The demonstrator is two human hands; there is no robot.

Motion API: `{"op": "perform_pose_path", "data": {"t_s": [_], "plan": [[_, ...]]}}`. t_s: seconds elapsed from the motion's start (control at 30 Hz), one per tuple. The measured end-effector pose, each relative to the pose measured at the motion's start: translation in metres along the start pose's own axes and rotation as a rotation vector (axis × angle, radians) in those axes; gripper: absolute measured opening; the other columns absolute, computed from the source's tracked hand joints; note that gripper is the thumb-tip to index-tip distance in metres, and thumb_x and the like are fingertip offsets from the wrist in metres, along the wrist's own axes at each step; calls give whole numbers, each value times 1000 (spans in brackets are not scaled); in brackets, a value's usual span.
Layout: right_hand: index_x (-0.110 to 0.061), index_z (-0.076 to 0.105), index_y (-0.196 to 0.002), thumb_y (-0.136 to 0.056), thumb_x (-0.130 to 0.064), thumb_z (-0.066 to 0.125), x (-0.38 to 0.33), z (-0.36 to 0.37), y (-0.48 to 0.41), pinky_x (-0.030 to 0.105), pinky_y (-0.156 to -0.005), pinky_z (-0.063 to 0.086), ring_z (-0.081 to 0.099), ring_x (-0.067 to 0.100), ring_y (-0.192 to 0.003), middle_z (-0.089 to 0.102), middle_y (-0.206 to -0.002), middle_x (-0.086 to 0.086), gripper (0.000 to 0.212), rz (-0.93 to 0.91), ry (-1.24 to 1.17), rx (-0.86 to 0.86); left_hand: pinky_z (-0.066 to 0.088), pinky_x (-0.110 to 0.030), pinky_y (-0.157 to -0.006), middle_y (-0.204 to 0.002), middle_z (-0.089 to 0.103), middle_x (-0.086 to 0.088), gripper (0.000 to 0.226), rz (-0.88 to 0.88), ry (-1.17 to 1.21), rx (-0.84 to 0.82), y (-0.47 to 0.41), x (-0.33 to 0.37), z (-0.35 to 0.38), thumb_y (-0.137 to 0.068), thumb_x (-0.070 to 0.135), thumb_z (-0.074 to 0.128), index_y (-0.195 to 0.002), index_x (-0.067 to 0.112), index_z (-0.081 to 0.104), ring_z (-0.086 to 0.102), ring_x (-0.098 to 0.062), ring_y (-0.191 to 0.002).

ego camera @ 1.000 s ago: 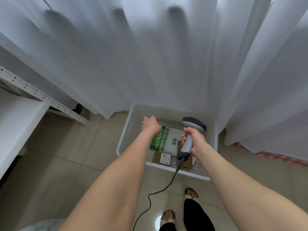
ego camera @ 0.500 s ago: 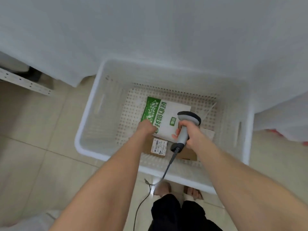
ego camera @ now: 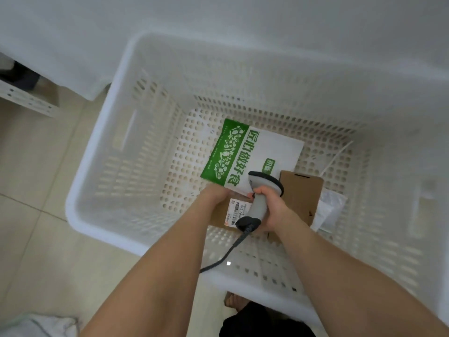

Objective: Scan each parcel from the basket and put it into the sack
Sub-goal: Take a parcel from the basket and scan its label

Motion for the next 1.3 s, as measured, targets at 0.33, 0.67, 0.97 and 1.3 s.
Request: {"op": "perform_pose_path", "data": {"t_s": [0.33, 0.67, 0.97, 1.3], "plan": [[-14, 62, -83, -79, -19, 65, -66, 60, 220, 56, -92, 51, 66, 34, -94, 67, -99, 17, 7, -376, -189, -37, 45, -45, -102, -143, 46, -6, 102, 337, 313, 220, 185, 87, -114, -67, 47, 79, -150, 26, 24, 53, -26, -121], [-12, 63, -89, -82, -13, 66, -86, 96, 470, 53, -90, 53, 67, 33, -88, 69, -97, 17, 8, -549, -188, -35, 39, -48, -108, -150, 31, -8, 121, 518, 83, 202, 405, 139, -204, -60, 11, 88, -153, 20, 12, 40, -28, -134], [-8, 59, -92, -90, -6, 58, -68, 93, 614, 39, -72, 56, 65, 22, -81, 64, -87, 6, 3, -662, -125, -40, 53, -34, -81, -118, 57, -9, 62, 330, 437, 216, 543, 117, -231, -73, 22, 82, -123, 7, 48, 56, -19, -97], [-2, 60, -91, -90, -10, 59, 6, 87, 744, 23, -47, 48, 56, 13, -47, 66, -69, 11, 8, -807, 167, -114, 53, -35, -81, -102, 58, -14, 48, 414, 980, 173, 668, 67, -205, -83, 7, 72, -125, -5, 50, 59, -21, -84]]}}
Point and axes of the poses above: each hand's wrist, its own y-axis away from the middle knuckle, its own z-axis out of the palm, x = y × z, the point moved 4 cm from there along -y, towards the middle knuckle
